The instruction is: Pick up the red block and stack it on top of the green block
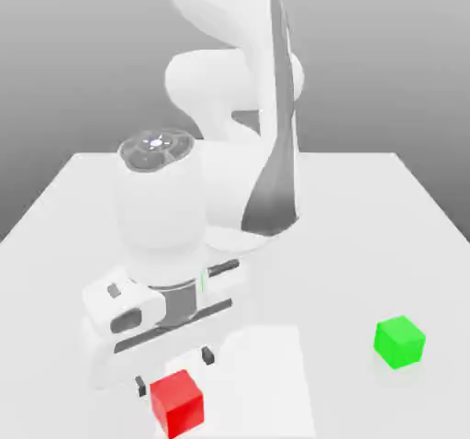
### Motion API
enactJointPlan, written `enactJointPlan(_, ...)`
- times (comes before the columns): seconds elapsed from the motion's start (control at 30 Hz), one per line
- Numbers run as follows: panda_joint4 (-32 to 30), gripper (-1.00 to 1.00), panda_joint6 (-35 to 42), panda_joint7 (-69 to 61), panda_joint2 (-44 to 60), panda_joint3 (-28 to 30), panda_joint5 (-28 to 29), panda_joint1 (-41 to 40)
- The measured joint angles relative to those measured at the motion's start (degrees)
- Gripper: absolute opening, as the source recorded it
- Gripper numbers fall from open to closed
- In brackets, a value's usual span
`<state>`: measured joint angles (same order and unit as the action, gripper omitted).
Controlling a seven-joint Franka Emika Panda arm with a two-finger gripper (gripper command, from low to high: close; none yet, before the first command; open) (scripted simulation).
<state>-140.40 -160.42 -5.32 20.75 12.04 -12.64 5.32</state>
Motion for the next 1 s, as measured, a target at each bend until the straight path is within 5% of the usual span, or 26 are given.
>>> enactJointPlan(0.03, 0.23, -1.0, -1.15, -0.63, 1.45, -0.76, -0.82, -0.6)
enactJointPlan(0.27, 0.23, -1.0, -1.07, -0.61, 1.46, -0.8, -0.75, -0.65)
enactJointPlan(0.43, -1.52, -1.0, 5.84, 3.48, -7.38, 1.94, 4.81, 2.11)
enactJointPlan(0.67, -6.5, -1.0, 8.31, 5.98, -14.8, -7.3, 9.18, 13.86)
enactJointPlan(0.83, -10.39, -1.0, 8.7, 7.61, -19.64, -14.48, 12.19, 29.78)
enactJointPlan(1.0, -10.51, -1.0, 0.22, 8.14, -11.39, -13.07, 13.02, 29.17)
